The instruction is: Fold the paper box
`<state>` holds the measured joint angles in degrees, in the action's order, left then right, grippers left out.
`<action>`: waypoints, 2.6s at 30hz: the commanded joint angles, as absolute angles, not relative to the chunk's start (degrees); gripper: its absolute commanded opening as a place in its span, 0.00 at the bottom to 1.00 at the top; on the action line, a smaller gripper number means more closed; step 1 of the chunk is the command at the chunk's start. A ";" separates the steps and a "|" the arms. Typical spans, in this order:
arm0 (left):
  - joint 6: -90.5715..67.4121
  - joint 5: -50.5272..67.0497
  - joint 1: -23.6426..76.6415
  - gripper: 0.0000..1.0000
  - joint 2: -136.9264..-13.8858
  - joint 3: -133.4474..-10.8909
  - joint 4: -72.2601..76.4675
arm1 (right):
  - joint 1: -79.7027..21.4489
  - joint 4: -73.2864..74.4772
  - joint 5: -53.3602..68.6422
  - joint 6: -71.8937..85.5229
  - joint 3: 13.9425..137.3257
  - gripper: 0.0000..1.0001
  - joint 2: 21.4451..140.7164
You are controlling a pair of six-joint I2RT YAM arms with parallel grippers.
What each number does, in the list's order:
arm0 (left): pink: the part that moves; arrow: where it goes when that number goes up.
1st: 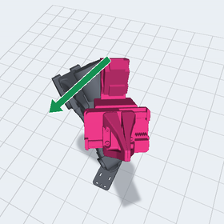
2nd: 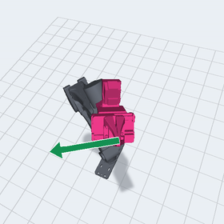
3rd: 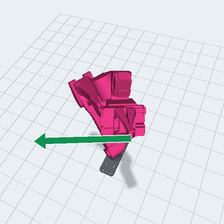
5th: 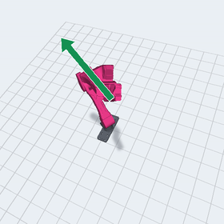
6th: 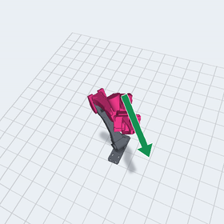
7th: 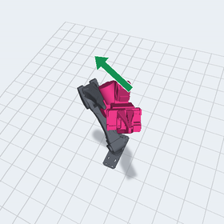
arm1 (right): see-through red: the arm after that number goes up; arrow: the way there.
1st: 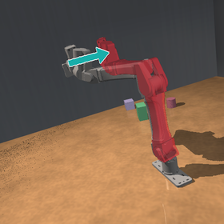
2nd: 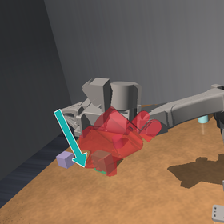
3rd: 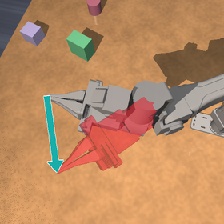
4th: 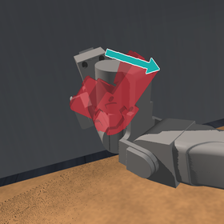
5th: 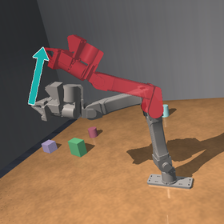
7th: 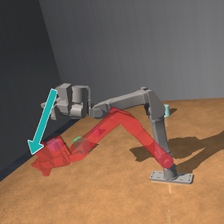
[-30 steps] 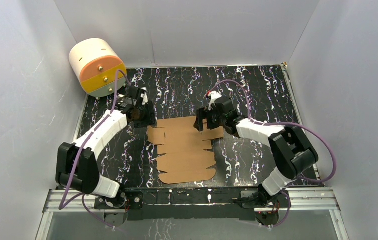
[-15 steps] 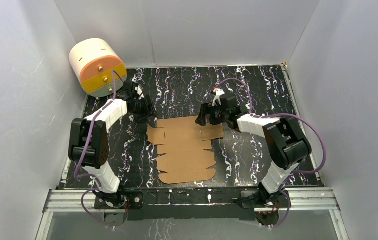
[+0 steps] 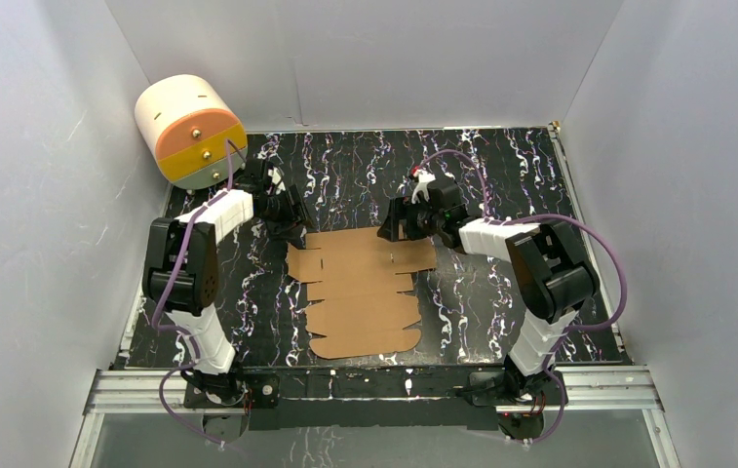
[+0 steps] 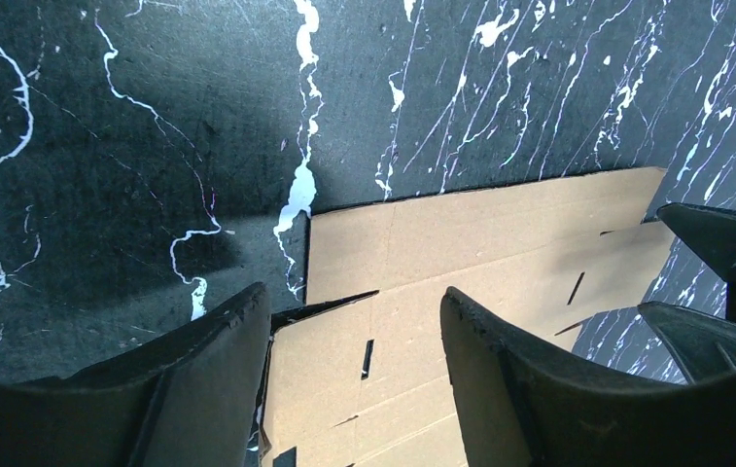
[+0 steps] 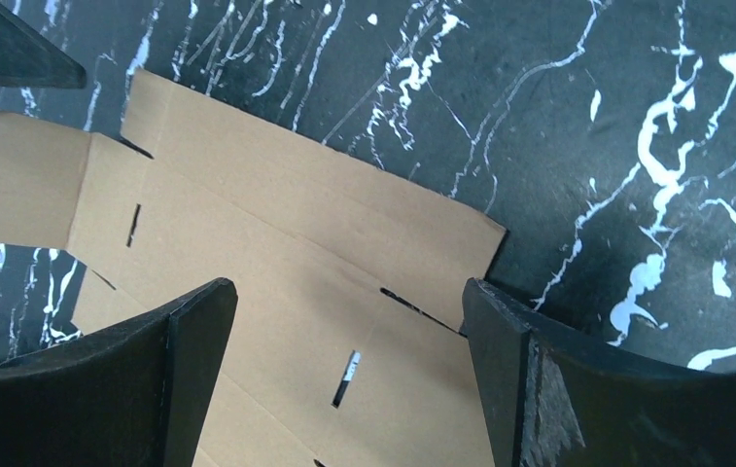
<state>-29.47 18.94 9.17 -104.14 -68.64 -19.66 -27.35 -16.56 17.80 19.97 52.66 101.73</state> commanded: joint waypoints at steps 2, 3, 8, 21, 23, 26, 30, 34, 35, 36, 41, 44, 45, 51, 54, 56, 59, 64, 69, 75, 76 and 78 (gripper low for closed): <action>-30.14 21.34 8.88 0.63 -104.79 -69.69 -19.79 | -27.12 -20.70 21.13 20.68 56.08 0.95 102.30; -30.15 21.42 8.88 0.63 -104.93 -69.62 -19.65 | -27.15 -20.94 21.70 20.70 56.22 0.95 102.30; -30.62 22.17 8.88 0.63 -105.55 -69.13 -19.15 | -27.13 -22.22 24.03 21.09 56.83 0.96 103.41; -31.67 24.01 8.88 0.64 -107.23 -69.61 -18.40 | -27.12 -24.49 25.31 22.37 55.52 0.95 107.18; -31.88 24.45 8.88 0.64 -107.60 -69.52 -18.12 | -27.09 -24.88 25.23 22.40 55.01 0.95 107.40; -32.22 25.47 8.88 0.64 -107.99 -69.20 -17.65 | -27.15 -25.35 25.18 22.55 54.23 0.95 107.79; -32.90 27.14 8.93 0.65 -108.44 -68.76 -16.97 | -27.16 -25.88 24.80 22.59 53.17 0.95 107.86; -33.28 27.81 8.96 0.65 -108.39 -68.31 -16.63 | -27.09 -26.10 24.63 22.48 52.37 0.95 107.81; -33.31 27.97 8.92 0.65 -108.33 -68.20 -16.55 | -27.14 -26.10 24.56 22.42 52.16 0.95 107.81; -33.39 28.08 8.96 0.65 -108.20 -68.20 -16.53 | -27.14 -26.22 24.53 22.41 51.85 0.95 107.74; -33.84 28.94 8.95 0.65 -107.84 -68.20 -16.46 | -27.11 -26.63 24.46 22.41 51.18 0.95 107.52; -34.63 30.25 8.96 0.64 -106.69 -68.03 -15.98 | -27.16 -26.59 24.28 22.41 51.00 0.95 107.27; -34.89 30.46 8.96 0.64 -106.17 -67.97 -15.92 | -27.11 -26.63 24.27 22.41 50.98 0.95 107.22; -36.64 32.59 9.46 0.61 -102.98 -68.42 -14.84 | -27.08 -26.67 24.27 22.37 50.63 0.95 106.98; -37.44 33.33 10.28 0.60 -102.38 -68.68 -14.46 | -27.12 -26.67 24.34 22.41 50.49 0.95 106.98; -37.72 33.32 10.89 0.60 -101.91 -68.81 -14.29 | -27.15 -26.70 24.31 22.41 50.41 0.95 106.81; -38.26 33.16 11.61 0.60 -101.52 -68.88 -13.98 | -27.14 -26.71 24.20 22.41 50.28 0.95 106.66; -38.70 33.13 13.04 0.60 -103.05 -69.95 -13.62 | -27.16 -26.77 24.29 22.45 50.19 0.95 106.54; -38.63 31.72 14.84 0.59 -105.15 -71.15 -13.58 | -27.16 -26.65 24.17 22.50 50.11 0.95 106.36; -38.25 29.90 15.55 0.59 -106.86 -70.62 -13.62 | -27.11 -26.35 23.96 22.41 50.31 0.95 106.19; -38.16 29.35 15.56 0.59 -106.83 -70.44 -13.74 | -27.16 -26.10 23.95 22.41 50.42 0.95 105.95; -37.57 28.02 15.56 0.59 -106.09 -70.41 -14.34 | -27.15 -25.59 24.20 22.35 50.81 0.95 105.41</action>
